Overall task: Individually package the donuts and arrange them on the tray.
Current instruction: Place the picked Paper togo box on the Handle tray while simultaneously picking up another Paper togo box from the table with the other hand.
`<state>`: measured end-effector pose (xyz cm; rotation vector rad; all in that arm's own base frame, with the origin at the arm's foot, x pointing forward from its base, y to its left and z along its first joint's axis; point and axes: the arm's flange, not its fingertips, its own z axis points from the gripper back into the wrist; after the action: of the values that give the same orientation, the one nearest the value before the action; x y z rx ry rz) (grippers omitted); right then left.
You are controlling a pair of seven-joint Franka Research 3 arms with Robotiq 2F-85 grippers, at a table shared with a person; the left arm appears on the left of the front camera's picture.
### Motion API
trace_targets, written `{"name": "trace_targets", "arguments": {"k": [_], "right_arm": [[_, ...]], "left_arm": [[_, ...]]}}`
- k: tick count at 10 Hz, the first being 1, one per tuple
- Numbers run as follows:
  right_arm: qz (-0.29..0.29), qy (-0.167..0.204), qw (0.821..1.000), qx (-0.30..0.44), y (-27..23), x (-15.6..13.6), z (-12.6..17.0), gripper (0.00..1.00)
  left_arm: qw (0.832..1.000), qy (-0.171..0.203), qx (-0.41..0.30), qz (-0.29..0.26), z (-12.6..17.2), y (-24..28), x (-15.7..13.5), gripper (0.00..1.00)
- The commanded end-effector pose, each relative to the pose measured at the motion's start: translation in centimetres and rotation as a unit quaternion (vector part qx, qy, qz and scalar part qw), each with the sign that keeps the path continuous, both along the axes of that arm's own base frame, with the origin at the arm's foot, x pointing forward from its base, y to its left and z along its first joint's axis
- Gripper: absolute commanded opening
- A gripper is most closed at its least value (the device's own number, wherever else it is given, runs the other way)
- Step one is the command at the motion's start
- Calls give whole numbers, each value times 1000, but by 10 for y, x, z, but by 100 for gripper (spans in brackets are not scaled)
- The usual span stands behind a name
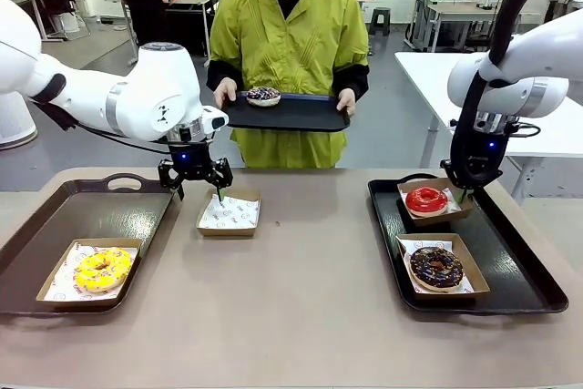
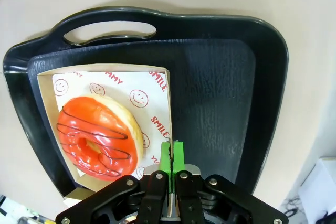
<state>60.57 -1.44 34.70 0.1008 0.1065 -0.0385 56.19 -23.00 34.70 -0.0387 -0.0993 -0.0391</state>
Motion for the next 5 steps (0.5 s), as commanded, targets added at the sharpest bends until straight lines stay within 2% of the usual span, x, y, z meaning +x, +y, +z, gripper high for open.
{"name": "trace_targets", "arguments": {"k": [1,4,5], "right_arm": [[1,2,1000,-5,2,8,-2,1],[6,7,1000,-6,1,8,-4,1],[14,13,1000,-8,2,7,-4,48]], "left_arm": [[1000,0,6,11,-9,-3,13,100],[1000,7,4,12,-18,-1,18,100],[1000,11,0,8,-19,-1,18,40]]}}
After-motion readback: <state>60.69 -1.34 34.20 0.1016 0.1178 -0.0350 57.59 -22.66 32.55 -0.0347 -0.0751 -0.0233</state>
